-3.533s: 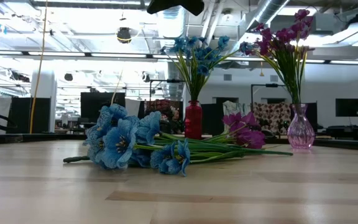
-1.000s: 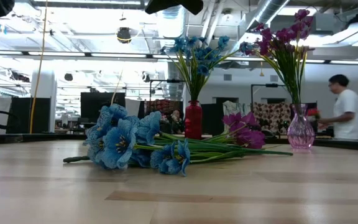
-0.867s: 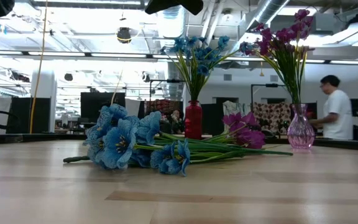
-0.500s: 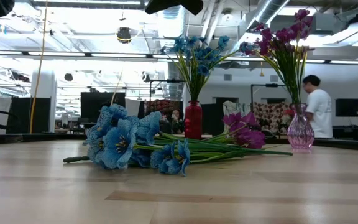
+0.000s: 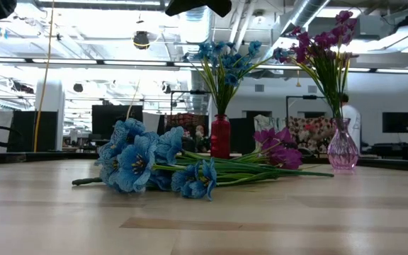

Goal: Sort flowers into vase by color
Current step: Put the dark blue flowers into the transparent vase

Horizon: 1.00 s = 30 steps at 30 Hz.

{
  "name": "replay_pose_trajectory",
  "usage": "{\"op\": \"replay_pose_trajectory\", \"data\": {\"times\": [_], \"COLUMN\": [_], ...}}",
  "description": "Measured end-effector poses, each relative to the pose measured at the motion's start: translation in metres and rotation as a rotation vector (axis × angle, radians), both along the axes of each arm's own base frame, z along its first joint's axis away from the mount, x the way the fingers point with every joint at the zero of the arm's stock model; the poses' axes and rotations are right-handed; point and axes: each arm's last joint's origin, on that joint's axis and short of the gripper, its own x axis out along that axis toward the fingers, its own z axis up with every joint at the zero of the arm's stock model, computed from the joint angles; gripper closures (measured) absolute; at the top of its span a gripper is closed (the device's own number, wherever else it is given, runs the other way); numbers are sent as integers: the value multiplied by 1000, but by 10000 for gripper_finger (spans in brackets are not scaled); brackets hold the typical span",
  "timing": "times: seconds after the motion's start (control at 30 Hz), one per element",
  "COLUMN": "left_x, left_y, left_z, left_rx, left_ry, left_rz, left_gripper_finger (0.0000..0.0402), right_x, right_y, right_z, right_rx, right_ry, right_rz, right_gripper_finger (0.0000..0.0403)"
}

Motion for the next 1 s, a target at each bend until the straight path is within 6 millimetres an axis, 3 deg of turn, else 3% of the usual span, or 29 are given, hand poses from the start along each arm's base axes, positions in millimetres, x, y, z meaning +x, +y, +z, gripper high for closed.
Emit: {"op": "replay_pose_trajectory", "data": {"times": [0.5, 0.77, 1.0], "left_x": [-1, -2, -3], "left_y": [1, 7, 8], "left_z": [-4, -27, -32], "left_rx": [19, 35, 62], "left_ry": [60, 43, 54], "left_rz": [-30, -4, -12], "left_gripper_finger": [401, 401, 401], "right_x": [0, 0, 0], "right_y": [0, 0, 0], "right_z": [0, 0, 0], "right_rx": [0, 0, 0], "right_ry": [0, 0, 0], "right_rz": [0, 0, 0], "right_gripper_finger": [184, 184, 184]}}
